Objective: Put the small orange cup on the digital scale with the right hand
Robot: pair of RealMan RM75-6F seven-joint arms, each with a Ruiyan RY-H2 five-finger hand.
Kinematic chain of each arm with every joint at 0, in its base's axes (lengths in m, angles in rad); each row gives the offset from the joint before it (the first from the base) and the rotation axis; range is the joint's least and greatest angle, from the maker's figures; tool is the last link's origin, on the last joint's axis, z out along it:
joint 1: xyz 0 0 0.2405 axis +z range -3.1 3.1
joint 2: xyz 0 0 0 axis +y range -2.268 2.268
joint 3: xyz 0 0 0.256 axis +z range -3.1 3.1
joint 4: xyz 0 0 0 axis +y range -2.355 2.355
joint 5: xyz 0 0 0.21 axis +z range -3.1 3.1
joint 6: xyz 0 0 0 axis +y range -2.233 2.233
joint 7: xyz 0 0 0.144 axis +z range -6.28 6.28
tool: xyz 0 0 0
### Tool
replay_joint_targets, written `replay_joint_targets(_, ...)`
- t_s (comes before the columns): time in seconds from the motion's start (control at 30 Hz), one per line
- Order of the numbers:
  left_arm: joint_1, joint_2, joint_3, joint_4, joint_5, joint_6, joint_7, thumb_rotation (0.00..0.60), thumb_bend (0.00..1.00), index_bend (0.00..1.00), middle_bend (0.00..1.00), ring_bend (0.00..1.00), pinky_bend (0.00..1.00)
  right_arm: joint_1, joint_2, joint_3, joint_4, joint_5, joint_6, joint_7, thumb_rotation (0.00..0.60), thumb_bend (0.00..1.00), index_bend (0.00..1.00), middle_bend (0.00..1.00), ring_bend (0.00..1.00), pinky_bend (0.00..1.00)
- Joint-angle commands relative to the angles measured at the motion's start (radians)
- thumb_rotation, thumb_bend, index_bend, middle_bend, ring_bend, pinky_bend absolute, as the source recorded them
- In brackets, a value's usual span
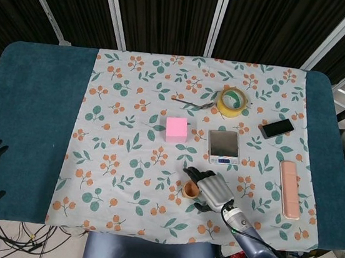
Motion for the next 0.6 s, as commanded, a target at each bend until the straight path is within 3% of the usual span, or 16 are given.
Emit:
replay_joint_targets(0.03,0.000,0.000,0.000,0.000,0.000,-0.001,0.000,0.600,0.14,0.03,0.00,0.00,0.15,0.013,-0.010,0.012,0.010,0.020,-0.022,-0.005,0.600,0.22,0.02,0.11,0.28,0.25)
replay_joint_targets(0.33,-0.001,0.002,0.000,-0.002,-0.002,-0.003,-0.001,0.600,0.14,0.03,0.00,0.00,0.15,0.039,-0.038,0.033,0.036,0.061,-0.064,-0.010,0.600,0.37,0.14,0.29,0.42,0.42)
replay_joint_targets(0.47,-0.001,0.003,0.000,-0.003,-0.003,-0.004,-0.003,0.600,0.14,0.03,0.00,0.00,0.15,0.043,-0.047,0.032,0.043,0.065,-0.069,-0.015,0.600,0.45,0.27,0.38,0.50,0.54)
replay_joint_targets(0.6,-0.001,0.005,0.001,-0.005,-0.006,-0.008,-0.003,0.600,0.14,0.03,0.00,0.00,0.15,0.039,-0.051,0.036,0.047,0.051,-0.052,-0.009,0.600,0.49,0.40,0.42,0.51,0.56)
